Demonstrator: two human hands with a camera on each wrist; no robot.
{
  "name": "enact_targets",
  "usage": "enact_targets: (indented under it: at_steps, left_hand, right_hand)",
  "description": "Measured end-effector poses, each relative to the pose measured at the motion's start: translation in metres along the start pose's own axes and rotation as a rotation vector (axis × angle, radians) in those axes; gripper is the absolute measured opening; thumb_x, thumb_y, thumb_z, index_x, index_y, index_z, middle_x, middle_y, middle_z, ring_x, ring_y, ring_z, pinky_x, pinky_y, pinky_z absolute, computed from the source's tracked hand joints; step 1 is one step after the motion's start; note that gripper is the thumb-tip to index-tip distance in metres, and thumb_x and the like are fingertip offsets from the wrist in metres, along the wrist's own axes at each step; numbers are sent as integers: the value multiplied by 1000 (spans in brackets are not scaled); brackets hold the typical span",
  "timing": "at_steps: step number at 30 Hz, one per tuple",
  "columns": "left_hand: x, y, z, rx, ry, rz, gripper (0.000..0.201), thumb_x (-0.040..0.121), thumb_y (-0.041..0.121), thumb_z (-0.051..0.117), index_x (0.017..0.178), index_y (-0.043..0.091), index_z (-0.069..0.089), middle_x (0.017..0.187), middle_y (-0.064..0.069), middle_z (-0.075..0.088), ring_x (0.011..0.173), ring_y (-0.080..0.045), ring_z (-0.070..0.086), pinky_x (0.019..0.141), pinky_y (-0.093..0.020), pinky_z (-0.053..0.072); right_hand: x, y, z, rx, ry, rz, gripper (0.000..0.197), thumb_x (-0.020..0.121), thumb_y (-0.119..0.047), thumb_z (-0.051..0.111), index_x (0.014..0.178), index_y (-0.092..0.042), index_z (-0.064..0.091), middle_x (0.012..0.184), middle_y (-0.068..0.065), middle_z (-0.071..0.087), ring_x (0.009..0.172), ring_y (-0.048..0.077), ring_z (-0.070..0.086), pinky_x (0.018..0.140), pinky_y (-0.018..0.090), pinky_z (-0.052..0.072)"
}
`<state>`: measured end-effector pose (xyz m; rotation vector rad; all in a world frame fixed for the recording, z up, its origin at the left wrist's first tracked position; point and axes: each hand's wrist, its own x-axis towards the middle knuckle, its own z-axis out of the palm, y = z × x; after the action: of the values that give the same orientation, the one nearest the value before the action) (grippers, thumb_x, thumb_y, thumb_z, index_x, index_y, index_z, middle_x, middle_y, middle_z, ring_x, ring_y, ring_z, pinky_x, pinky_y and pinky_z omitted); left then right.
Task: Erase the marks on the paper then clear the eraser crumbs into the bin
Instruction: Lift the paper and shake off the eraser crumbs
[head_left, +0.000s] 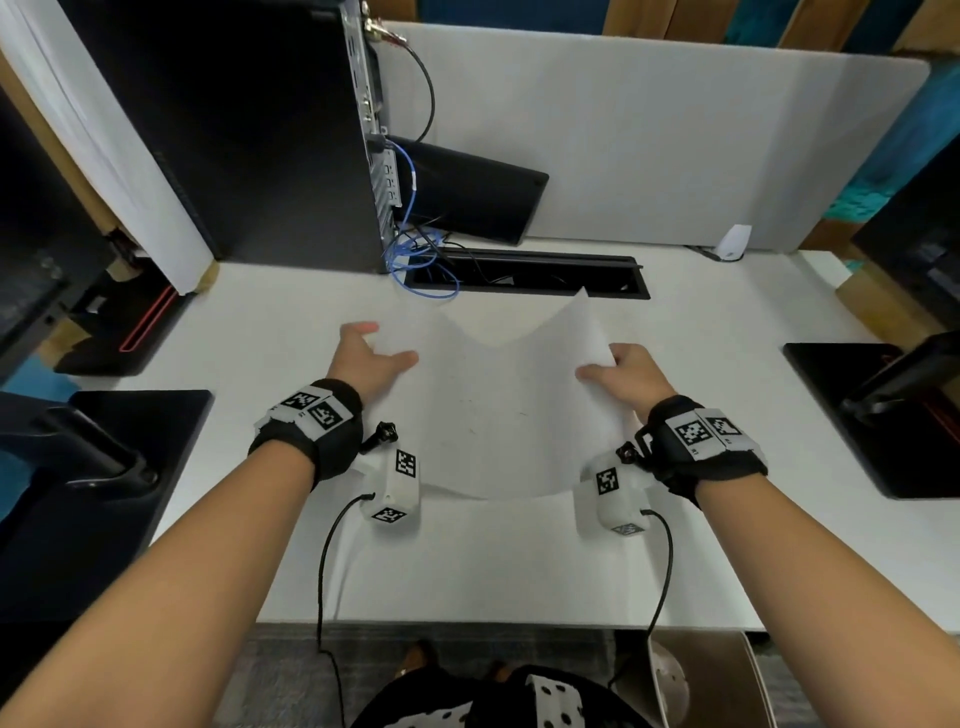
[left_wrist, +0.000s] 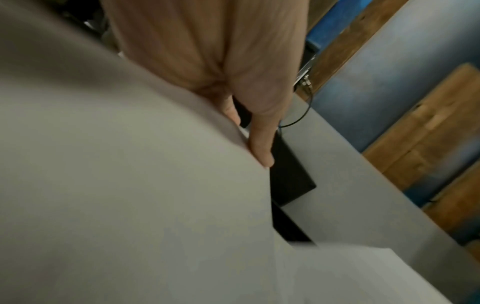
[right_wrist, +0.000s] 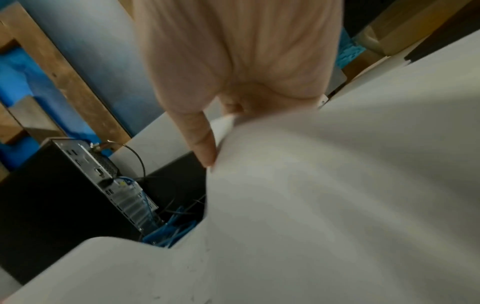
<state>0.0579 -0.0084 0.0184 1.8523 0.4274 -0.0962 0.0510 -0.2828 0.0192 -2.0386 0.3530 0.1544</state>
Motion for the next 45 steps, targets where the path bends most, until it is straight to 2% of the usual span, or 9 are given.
enact_targets:
  at_steps: [4,7,10,12,19,26,32,40,45]
  left_hand:
    - [-10,22,-1,-121,-7,147,56,81,7,71,123,18,35,97,0,58,79,-9,56,64,-5,45]
    - [-17,26,2,-160,-16,197,40,82,1,67,116,11,49,90,1,60,73,-5,56,54,-6,45]
    - [-22,21,4,-165,-2,224,14,84,-2,60,87,11,62,78,5,61,70,-12,57,47,-3,44]
    - [-23,15,4,-177,19,243,24,84,-1,59,74,20,59,74,8,60,65,-8,56,46,-2,43]
    - [-29,4,3,-300,173,292,22,84,-1,57,98,15,59,86,5,62,75,-7,58,60,-6,47]
    - [-41,7,3,-406,241,332,27,82,-4,59,100,15,55,83,13,60,73,2,57,57,1,45]
    - [-42,3,4,-347,196,299,31,76,-4,66,100,15,60,82,13,62,75,-4,60,60,-7,48]
    - [-44,2,4,-324,202,295,31,75,-2,68,99,16,59,92,1,65,89,-20,62,81,-29,49]
    - [-44,3,7,-273,189,300,36,76,0,71,110,8,62,103,-5,65,94,-20,62,85,-29,48]
  right_hand:
    - [-3,-15,-4,86,74,-77,13,79,-2,64,89,6,61,82,12,63,79,22,56,69,26,46]
    - [-5,-20,-8,134,120,-108,31,74,-2,62,99,15,56,91,27,63,80,21,54,77,31,44]
    - [-10,-19,-12,174,137,-141,26,75,2,57,98,13,56,84,12,58,77,20,52,69,29,43]
    - [-14,-16,-14,203,163,-170,24,75,3,57,97,14,55,83,10,56,74,19,51,62,27,42]
    - [-28,-1,-12,332,196,-257,16,78,3,68,89,-9,65,79,-8,65,55,-10,62,57,6,50]
    - [-36,-2,-13,468,262,-283,21,77,5,68,90,-11,63,81,-7,64,58,-10,63,57,6,49]
    - [-40,13,-11,379,213,-242,17,73,6,71,75,-9,63,73,-3,64,58,-1,61,62,15,52]
    - [-42,11,-14,431,231,-245,26,72,8,71,75,-17,62,79,-3,64,65,4,63,55,6,50]
    - [-42,7,-14,443,227,-255,27,73,8,71,74,-18,62,78,-5,64,54,-10,61,55,6,49]
